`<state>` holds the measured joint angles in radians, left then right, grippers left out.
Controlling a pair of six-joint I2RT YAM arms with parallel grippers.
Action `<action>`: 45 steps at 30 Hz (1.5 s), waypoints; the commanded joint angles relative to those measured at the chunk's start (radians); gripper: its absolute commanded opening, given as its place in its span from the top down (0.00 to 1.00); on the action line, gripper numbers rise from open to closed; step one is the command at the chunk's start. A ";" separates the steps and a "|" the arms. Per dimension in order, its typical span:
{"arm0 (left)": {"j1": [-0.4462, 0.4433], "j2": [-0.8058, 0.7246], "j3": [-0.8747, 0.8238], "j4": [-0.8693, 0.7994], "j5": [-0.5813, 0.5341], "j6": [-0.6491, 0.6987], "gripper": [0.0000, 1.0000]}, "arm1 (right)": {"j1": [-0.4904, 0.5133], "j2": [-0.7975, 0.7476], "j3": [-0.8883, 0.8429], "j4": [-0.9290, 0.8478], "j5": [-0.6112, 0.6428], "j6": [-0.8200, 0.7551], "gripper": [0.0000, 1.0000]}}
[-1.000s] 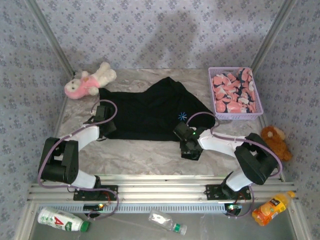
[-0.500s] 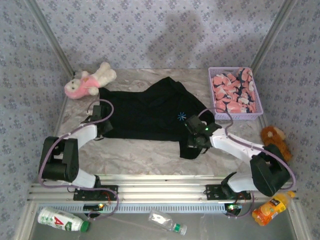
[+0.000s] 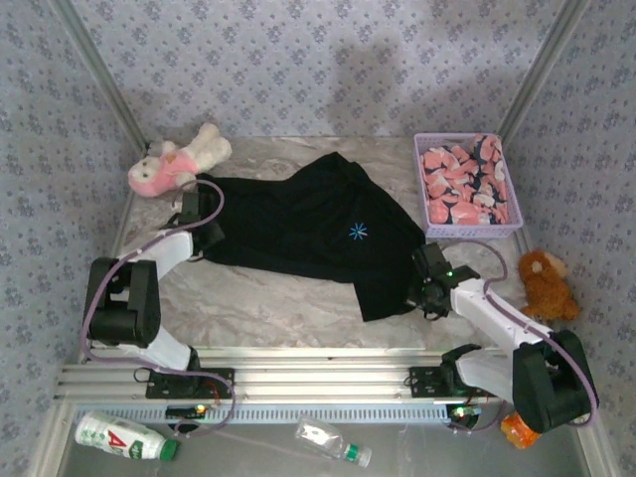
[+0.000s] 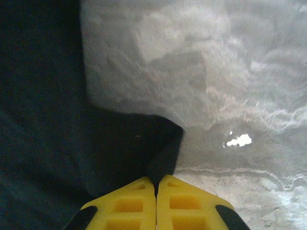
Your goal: Fold and stack the mixed laundry pile
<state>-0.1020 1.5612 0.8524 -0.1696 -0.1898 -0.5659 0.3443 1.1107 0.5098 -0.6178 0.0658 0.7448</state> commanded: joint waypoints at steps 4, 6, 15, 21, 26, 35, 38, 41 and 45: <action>0.004 0.018 0.046 -0.058 0.085 0.006 0.43 | -0.004 -0.009 -0.036 0.111 -0.082 0.046 0.58; 0.004 -0.006 0.038 -0.084 0.082 0.012 0.30 | -0.003 -0.011 -0.034 0.130 -0.093 0.046 0.45; 0.004 -0.076 -0.086 -0.074 0.044 0.011 0.26 | 0.022 0.007 -0.069 0.195 -0.098 0.050 0.34; 0.002 0.011 -0.069 -0.026 0.061 -0.001 0.54 | 0.024 0.041 -0.053 0.221 -0.083 0.043 0.42; -0.001 -0.052 -0.030 -0.039 0.090 -0.015 0.99 | 0.023 0.050 -0.020 0.198 -0.051 0.029 0.62; -0.024 0.065 0.226 -0.018 0.086 0.022 0.94 | 0.020 0.094 0.004 0.237 -0.020 0.016 0.81; -0.025 0.209 0.372 -0.075 0.132 0.047 0.70 | 0.022 0.110 0.012 0.244 -0.020 0.015 0.82; -0.025 0.260 0.428 -0.120 0.143 0.050 0.30 | 0.025 0.104 0.009 0.246 -0.011 0.018 0.81; -0.026 0.188 0.352 -0.123 0.110 0.063 0.13 | 0.029 0.103 0.004 0.258 -0.018 0.020 0.80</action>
<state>-0.1265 1.8153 1.2304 -0.2443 -0.0719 -0.5255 0.3595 1.1904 0.5110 -0.5377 0.0883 0.7666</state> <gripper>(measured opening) 0.867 0.199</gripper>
